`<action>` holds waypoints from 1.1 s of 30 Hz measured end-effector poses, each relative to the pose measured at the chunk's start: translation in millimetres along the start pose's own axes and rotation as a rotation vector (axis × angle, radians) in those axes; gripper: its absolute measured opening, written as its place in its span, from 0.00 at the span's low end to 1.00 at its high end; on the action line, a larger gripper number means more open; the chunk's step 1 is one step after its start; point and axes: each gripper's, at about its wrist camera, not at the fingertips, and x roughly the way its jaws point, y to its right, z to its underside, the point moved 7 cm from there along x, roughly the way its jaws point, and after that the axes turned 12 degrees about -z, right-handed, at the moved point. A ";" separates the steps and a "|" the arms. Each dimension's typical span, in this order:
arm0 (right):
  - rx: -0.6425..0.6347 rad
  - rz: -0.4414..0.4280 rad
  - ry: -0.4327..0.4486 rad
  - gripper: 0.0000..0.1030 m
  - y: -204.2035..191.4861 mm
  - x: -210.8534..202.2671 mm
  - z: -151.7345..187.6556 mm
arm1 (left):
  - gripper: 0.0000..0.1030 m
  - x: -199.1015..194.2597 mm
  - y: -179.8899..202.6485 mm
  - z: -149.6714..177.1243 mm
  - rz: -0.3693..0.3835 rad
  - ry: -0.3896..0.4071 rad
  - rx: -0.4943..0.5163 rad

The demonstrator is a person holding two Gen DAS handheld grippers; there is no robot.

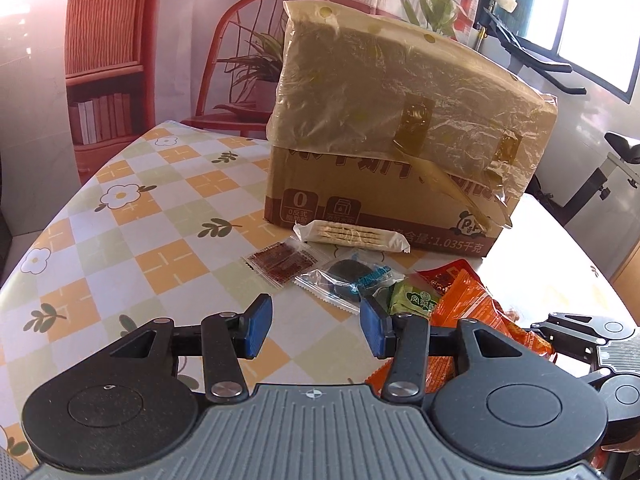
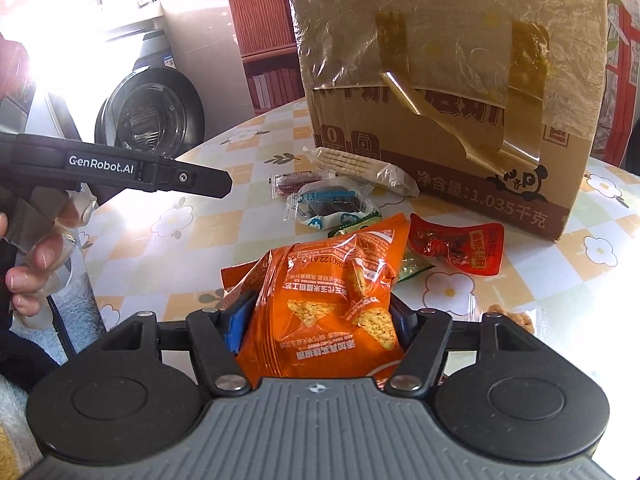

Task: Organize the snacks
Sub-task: 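Move both grippers back to the table and grasp the orange chip bag with right gripper, then grasp the red-brown jerky packet with left gripper while right gripper holds the orange chip bag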

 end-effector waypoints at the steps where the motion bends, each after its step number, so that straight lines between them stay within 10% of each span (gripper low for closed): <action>1: 0.013 -0.002 0.039 0.62 1.2 -4.6 -2.9 | 0.49 0.0 -0.7 -0.1 -0.003 0.001 -0.004; 8: 0.097 0.158 0.299 0.62 32.0 -34.3 -18.7 | 0.49 4.9 -6.1 4.7 -0.029 -0.016 -0.022; 33: 0.237 0.166 0.344 0.62 60.4 -30.7 7.3 | 0.49 24.6 -5.0 4.8 -0.094 -0.031 0.035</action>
